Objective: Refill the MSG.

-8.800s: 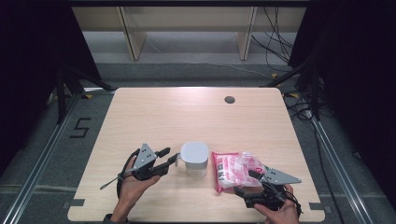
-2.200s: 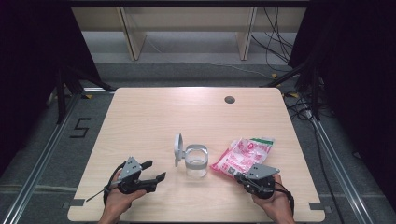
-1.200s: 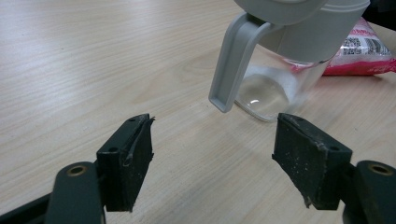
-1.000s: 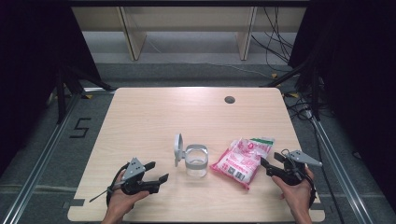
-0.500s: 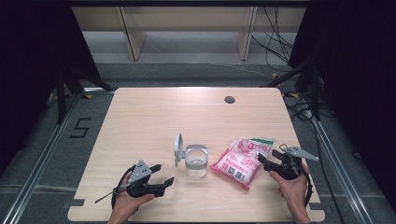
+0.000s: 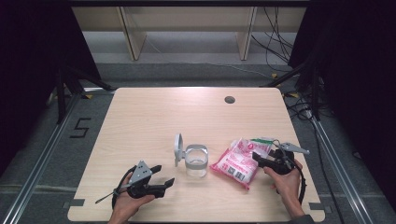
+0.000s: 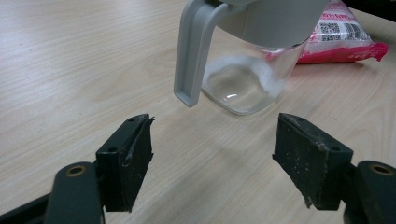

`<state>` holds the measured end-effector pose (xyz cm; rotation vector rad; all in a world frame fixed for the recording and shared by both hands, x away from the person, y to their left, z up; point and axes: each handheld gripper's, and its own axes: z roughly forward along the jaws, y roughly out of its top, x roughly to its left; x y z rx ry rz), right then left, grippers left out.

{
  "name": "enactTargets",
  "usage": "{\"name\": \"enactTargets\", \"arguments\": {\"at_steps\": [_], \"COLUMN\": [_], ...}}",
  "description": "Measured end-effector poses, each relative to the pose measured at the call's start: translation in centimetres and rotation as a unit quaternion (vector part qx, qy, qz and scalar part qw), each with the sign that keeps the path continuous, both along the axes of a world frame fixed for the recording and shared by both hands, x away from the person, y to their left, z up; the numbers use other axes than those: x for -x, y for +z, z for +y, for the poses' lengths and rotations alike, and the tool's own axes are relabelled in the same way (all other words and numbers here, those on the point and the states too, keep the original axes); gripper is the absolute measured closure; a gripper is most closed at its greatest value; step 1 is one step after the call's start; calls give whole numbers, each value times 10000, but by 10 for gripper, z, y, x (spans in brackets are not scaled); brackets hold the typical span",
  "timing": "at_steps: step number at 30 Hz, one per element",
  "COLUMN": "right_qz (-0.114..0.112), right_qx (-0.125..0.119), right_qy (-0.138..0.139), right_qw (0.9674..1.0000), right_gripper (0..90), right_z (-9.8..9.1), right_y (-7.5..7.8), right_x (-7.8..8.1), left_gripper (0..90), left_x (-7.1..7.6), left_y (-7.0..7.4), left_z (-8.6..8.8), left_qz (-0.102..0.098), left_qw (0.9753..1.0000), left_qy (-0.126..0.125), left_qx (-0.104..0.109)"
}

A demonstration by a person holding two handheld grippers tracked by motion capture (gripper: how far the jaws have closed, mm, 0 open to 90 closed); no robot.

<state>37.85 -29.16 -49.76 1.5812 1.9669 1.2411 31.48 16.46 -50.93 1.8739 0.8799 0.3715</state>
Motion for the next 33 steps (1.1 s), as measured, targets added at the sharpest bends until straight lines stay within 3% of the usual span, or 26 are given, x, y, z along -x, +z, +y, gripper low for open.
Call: {"name": "enactTargets", "arguments": {"at_steps": [1, 3, 4, 5, 7, 8, 9, 11, 12, 14, 15, 19, 20, 21, 23, 25, 27, 28, 29, 30, 31, 33], "right_qz": [-120, -66, -24, -65, -30, 213, -11, 49, 189, 145, 1, -67, 74, -86, 136, -107, -112, -111, -197, -129, -187, -237], "right_qx": [136, 163, 44, 203, 181, 48, 187, 249, 155, 188, 386, 315, 141, 266, 192, 248, 63, 121, 215, 46, 306, 263], "right_qy": [71, 92, 150, 148, 156, 103, 197, 291, 173, 132, 200, 243, 106, 194, 118, 223, 349, 341, 345, 264, 405, 413], "right_qw": [9998, 9998, 9999, 9997, 9997, 9997, 9996, 9993, 9996, 9996, 9991, 9992, 9998, 9994, 9997, 9994, 9993, 9993, 9990, 9996, 9985, 9985], "right_gripper": [313, 332, 342, 352, 381, 397, 413, 452, 470, 519, 541, 639, 663, 688, 742, 808, 862, 869, 882, 888, 893, 897], "right_z": [-2, 0, 1, 0, 2, 5, 4, 5, 8, 10, 6, 3, 6, 3, 3, -1, -3, -3, -2, 2, 0, 1], "right_y": [-2, -2, -3, -4, -5, -3, -6, -4, -4, -5, -6, -7, -6, -8, -6, -8, -7, -7, -7, -7, -4, -2], "right_x": [-3, -4, -5, -6, -8, -6, -9, -9, -8, -9, -12, -13, -11, -14, -12, -16, -16, -16, -16, -14, -14, -13], "left_gripper": [272, 272, 272, 272, 272, 272, 272, 271, 270, 271, 271, 271, 271, 271, 271, 271, 271, 271, 271, 272, 272, 272], "left_x": [0, 1, 0, 0, 1, 1, -1, 0, 1, 1, 0, 1, 1, 1, 1, 0, 0, 1, 0, 1, 1, 2], "left_y": [0, 0, 0, 0, 0, 0, 1, 0, 0, 0, 1, 1, 1, 1, 1, 2, 1, 0, 1, 2, 2, 2], "left_z": [1, 0, 0, 1, 0, 0, 1, 0, 0, 0, 0, 0, 0, 0, 1, 2, 1, 1, 3, 2, 1, 2], "left_qz": [-8, -2, 7, -8, -2, 0, -83, 6, 6, -2, 1, 3, 2, -7, 7, -77, 15, 14, -5, 9, 0, 14], "left_qw": [9999, 10000, 10000, 9999, 10000, 10000, 9999, 10000, 10000, 10000, 10000, 10000, 10000, 10000, 10000, 9999, 10000, 10000, 10000, 10000, 9999, 10000], "left_qy": [-23, 5, -27, -26, -32, 17, -87, -5, 22, -3, -21, 1, -3, 10, -5, -91, 17, 15, 2, 28, 39, 28], "left_qx": [-109, 2, 26, -113, 11, 5, -43, 33, 11, 44, 45, 5, 27, 50, 4, -37, 63, 86, -36, 50, 118, 83]}}
